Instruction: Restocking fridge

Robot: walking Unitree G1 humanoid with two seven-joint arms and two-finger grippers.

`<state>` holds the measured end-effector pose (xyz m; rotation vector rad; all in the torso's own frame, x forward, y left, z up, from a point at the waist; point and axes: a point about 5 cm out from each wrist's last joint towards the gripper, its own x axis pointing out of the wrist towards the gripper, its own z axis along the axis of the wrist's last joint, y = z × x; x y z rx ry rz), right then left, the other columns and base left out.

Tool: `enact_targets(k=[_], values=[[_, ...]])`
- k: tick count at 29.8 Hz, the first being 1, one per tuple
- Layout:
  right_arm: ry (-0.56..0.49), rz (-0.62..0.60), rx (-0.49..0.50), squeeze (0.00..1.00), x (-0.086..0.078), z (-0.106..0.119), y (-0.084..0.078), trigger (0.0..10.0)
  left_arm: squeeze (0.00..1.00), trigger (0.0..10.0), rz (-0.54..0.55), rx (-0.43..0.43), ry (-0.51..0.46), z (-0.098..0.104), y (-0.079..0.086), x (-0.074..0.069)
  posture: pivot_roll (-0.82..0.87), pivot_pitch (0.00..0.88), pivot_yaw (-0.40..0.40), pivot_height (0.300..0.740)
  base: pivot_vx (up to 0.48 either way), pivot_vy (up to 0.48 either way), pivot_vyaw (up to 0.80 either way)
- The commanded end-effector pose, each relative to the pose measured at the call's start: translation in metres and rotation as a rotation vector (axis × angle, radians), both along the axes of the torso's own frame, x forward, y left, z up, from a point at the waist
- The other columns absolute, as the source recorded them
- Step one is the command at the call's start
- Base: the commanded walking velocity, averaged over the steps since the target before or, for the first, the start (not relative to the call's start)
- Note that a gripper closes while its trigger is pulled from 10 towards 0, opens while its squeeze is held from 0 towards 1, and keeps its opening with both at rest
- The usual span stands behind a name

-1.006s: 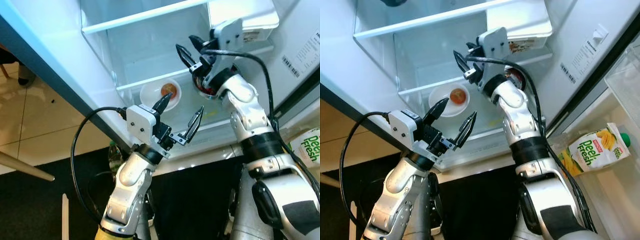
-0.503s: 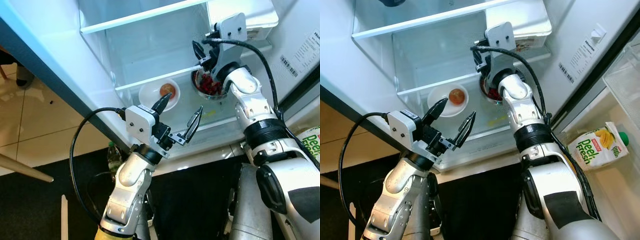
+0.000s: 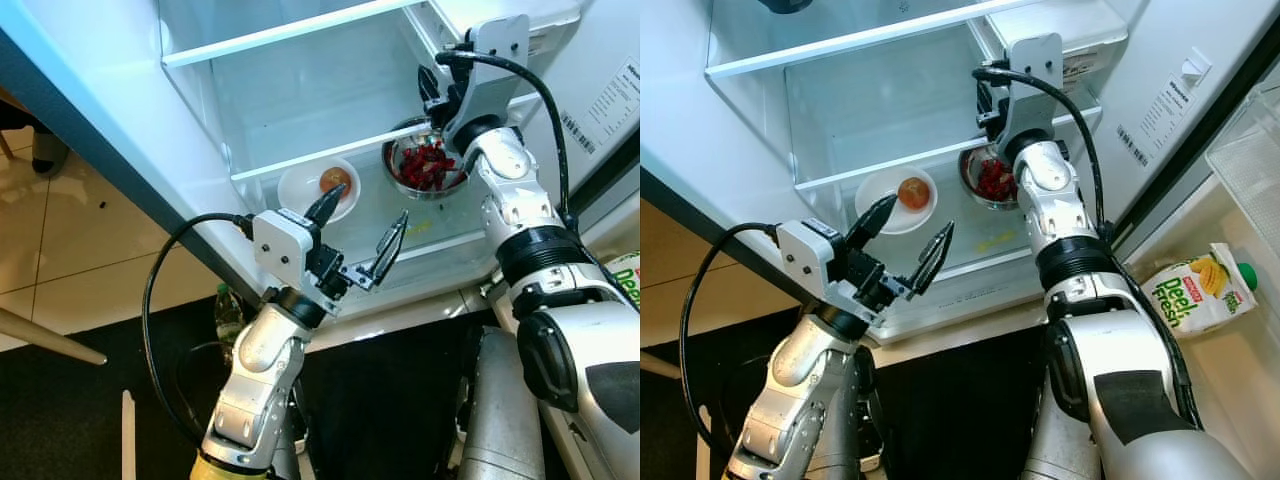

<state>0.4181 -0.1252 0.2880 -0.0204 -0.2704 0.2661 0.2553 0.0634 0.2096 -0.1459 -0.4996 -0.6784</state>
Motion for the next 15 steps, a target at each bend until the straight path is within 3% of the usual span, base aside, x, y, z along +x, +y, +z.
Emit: enact_targets(k=[1,5,7,15], values=[[0.001,0.082,0.034,0.0,-0.003,-0.007,0.01,10.0,0.0,10.0,0.002,0.015,0.009,-0.005,0.0,0.001,0.06,0.332,0.098,0.471,0.0,0.0,0.0],[0.008,0.161,0.091,0.0,-0.006,-0.011,0.016,10.0,0.0,10.0,0.0,0.015,0.006,-0.005,-0.001,0.002,0.06,0.327,0.096,0.471,0.0,0.0,0.0],[0.009,0.268,0.141,0.0,-0.012,-0.015,0.02,10.0,0.0,10.0,-0.003,0.015,0.003,-0.005,-0.001,0.003,0.05,0.316,0.092,0.471,0.0,0.0,0.0],[-0.023,0.453,0.152,0.0,-0.031,-0.026,0.016,10.0,0.0,10.0,-0.025,0.026,0.02,-0.012,-0.003,0.008,0.03,0.28,0.079,0.471,0.0,0.0,0.0]])
